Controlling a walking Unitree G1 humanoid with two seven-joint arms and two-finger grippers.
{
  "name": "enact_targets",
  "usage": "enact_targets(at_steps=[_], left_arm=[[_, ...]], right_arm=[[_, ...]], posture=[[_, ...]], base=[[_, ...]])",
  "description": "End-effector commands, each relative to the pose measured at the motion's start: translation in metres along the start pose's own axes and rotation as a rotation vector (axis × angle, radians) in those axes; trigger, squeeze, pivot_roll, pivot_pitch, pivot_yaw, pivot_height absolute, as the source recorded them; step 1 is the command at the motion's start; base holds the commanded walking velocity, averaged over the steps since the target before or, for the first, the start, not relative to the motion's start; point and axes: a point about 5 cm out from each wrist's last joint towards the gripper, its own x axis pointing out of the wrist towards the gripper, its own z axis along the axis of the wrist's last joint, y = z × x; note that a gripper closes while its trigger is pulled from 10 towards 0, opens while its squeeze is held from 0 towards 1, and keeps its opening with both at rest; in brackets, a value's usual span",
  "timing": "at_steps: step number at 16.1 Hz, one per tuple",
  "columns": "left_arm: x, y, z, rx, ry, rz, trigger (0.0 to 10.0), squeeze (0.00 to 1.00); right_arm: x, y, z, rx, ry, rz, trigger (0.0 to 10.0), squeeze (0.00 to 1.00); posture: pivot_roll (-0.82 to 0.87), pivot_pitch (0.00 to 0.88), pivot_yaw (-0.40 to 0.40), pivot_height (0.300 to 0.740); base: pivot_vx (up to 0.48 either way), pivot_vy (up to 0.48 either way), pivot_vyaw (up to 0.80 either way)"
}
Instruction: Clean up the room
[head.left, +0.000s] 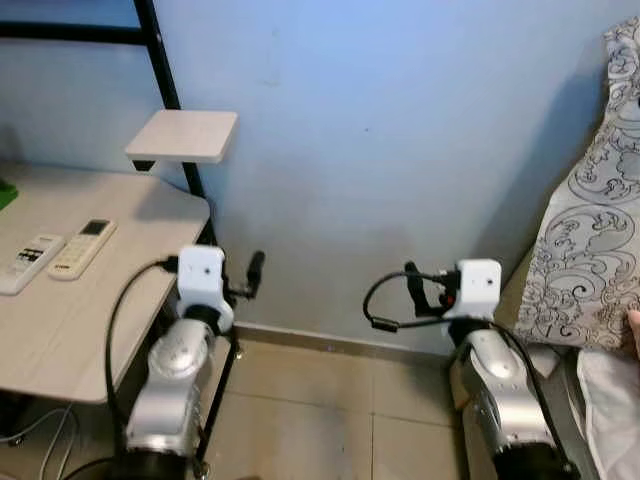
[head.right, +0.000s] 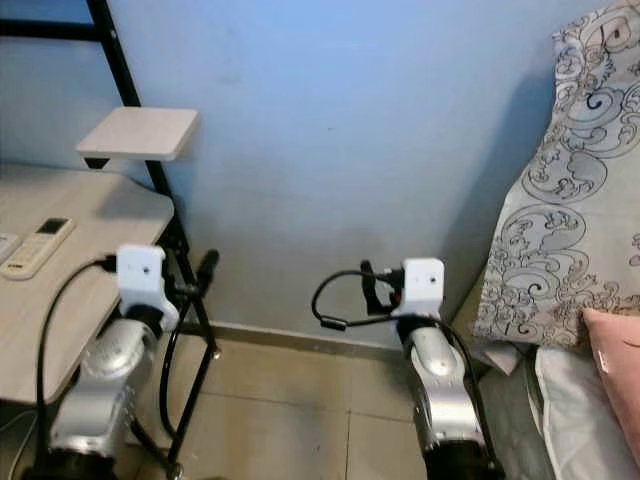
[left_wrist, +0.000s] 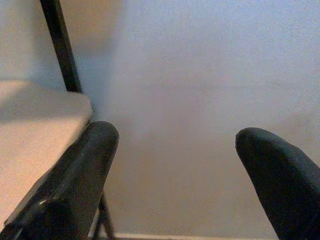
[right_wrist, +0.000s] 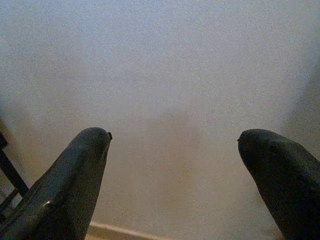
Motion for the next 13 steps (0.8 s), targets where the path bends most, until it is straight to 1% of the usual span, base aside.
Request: enact_targets(at_steps=[1, 2, 4, 6, 11, 13], left_arm=[[0.0011, -0.0045, 0.0062, -0.056, -0.022, -0.015, 10.0, 0.00], [0.0017, -0.0052, 0.0049, -0.096, -0.010, -0.007, 10.0, 0.00], [0.0035, -0.0044, 0.0055, -0.096, -0.010, -0.009, 10.0, 0.00], [0.0058, -0.0040, 0.0064, -0.090, -0.009, -0.036, 10.0, 0.00], [0.0079, -0.0091, 0.0092, -0.062, -0.016, -0.074, 10.0, 0.00], [0.0087, -0.0090, 0.0082, -0.055, -0.010, -0.064, 10.0, 0.00]], right_arm=[[0.0010, -0.0023, 0.0045, 0.030, -0.005, -0.020, 10.0, 0.00], [0.0008, -0.0029, 0.0042, 0.043, -0.001, -0.027, 10.0, 0.00], [0.0004, -0.0023, 0.0035, 0.066, 0.005, -0.024, 10.0, 0.00], [0.0011, -0.0016, 0.0028, 0.105, 0.011, -0.028, 10.0, 0.00], [0.0013, -0.0003, 0.0043, 0.077, 0.008, -0.020, 10.0, 0.00], [0.0011, 0.0001, 0.0043, 0.070, 0.009, -0.017, 10.0, 0.00]], posture=[[-0.05, 0.000, 0.019, 0.740], [-0.05, 0.000, 0.020, 0.740], [-0.05, 0.000, 0.021, 0.740], [-0.05, 0.000, 0.021, 0.740], [-0.05, 0.000, 0.022, 0.740], [-0.05, 0.000, 0.024, 0.740]], base=[[0.000, 0.000, 0.00], [0.000, 0.000, 0.00], [0.000, 0.000, 0.00], [0.000, 0.000, 0.00], [0.000, 0.000, 0.00], [0.000, 0.000, 0.00]])
